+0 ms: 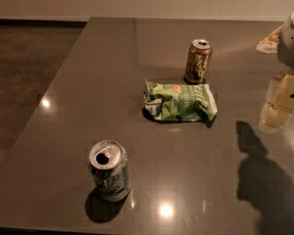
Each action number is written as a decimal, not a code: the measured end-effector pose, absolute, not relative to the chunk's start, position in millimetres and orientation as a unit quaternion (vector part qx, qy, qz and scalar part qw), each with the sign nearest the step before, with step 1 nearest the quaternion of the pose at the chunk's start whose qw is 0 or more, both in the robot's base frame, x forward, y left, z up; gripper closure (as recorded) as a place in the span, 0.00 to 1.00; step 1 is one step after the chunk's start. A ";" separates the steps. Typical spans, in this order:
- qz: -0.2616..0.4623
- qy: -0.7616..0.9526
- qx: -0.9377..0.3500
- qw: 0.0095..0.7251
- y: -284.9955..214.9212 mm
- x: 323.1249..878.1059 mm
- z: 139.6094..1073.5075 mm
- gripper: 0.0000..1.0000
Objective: Pick green jalapeno chip bag
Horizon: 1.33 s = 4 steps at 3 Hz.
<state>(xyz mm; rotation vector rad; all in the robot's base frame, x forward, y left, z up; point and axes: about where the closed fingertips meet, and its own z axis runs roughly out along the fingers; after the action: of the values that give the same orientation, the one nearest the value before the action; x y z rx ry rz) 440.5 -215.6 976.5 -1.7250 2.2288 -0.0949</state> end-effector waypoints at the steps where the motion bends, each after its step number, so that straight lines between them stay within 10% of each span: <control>1: -0.029 0.779 -0.605 0.162 -213.0 446.7 976.6 0.00; 4: -0.003 0.751 -0.635 0.180 -148.6 511.0 910.9 0.00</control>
Offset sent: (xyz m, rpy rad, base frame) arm 0.0700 0.0486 -0.0416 0.1323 0.0020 0.0891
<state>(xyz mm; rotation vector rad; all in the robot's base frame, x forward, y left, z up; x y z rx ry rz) 511.0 -148.6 910.9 -1.7950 2.1215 -0.0097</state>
